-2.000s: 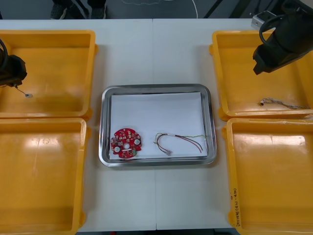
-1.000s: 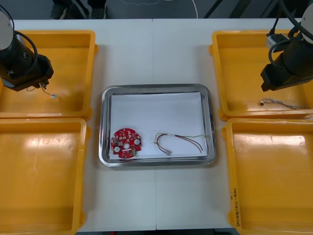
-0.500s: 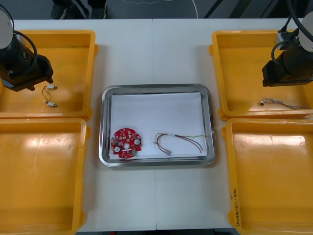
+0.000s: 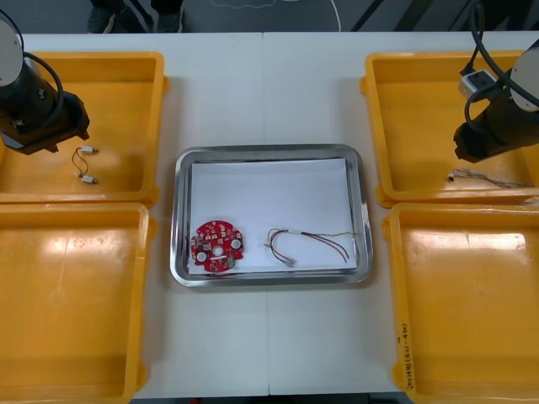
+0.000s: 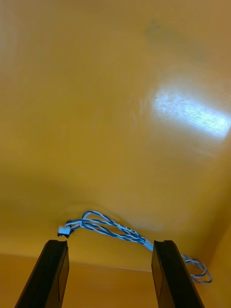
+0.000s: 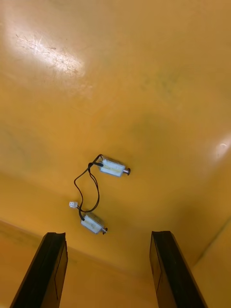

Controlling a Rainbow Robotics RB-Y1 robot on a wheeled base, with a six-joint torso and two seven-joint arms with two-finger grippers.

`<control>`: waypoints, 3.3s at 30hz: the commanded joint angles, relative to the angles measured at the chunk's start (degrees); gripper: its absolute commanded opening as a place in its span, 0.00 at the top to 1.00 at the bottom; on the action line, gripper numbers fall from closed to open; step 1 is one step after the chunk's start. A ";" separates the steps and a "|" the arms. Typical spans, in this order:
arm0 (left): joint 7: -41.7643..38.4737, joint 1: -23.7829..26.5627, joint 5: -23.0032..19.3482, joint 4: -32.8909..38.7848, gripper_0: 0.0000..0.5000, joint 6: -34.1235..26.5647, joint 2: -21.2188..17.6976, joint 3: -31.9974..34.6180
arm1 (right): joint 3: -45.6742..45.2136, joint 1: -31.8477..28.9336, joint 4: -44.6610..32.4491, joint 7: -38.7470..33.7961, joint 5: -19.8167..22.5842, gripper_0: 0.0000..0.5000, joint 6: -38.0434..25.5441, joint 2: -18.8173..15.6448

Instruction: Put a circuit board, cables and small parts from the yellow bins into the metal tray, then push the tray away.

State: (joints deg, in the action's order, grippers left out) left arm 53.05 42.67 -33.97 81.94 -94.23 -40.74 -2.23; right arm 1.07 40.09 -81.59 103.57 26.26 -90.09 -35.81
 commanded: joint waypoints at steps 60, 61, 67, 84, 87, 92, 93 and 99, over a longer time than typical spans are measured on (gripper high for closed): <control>14.62 10.15 -2.32 -26.57 1.00 20.49 2.94 -10.34 | -1.51 5.44 15.84 37.41 9.60 1.00 6.50 -2.95; 14.62 10.24 -2.24 -26.57 1.00 20.49 2.94 -10.34 | -1.51 6.05 15.84 37.32 9.87 1.00 6.24 -2.87; 14.54 12.08 -2.50 -26.22 1.00 17.50 1.71 -10.34 | -1.43 8.60 15.84 37.32 11.45 1.00 6.24 -2.34; 13.31 13.23 -3.12 -13.12 1.00 1.94 -3.74 -5.33 | -0.99 8.96 21.47 36.36 14.79 1.00 13.01 2.06; 12.95 13.23 -3.38 -10.57 1.00 -0.78 -4.44 -3.92 | -0.99 8.96 21.56 36.44 14.61 1.00 13.01 2.06; 12.51 13.23 -4.43 -7.15 1.00 -4.56 -5.58 -2.43 | -0.99 8.96 21.47 36.88 14.52 0.36 13.01 1.97; 12.34 13.31 -4.70 -6.36 1.00 -5.53 -5.67 -1.90 | -0.99 8.96 21.47 36.88 14.44 0.25 13.01 1.88; 11.81 13.23 -5.66 -3.10 1.00 -9.22 -6.20 1.18 | -0.99 9.57 21.47 37.06 14.61 0.02 12.22 1.00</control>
State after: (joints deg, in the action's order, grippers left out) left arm 64.21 53.16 -38.72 75.65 -101.75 -44.00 -4.23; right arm 0.94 46.68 -59.33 140.96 40.53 -77.61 -34.04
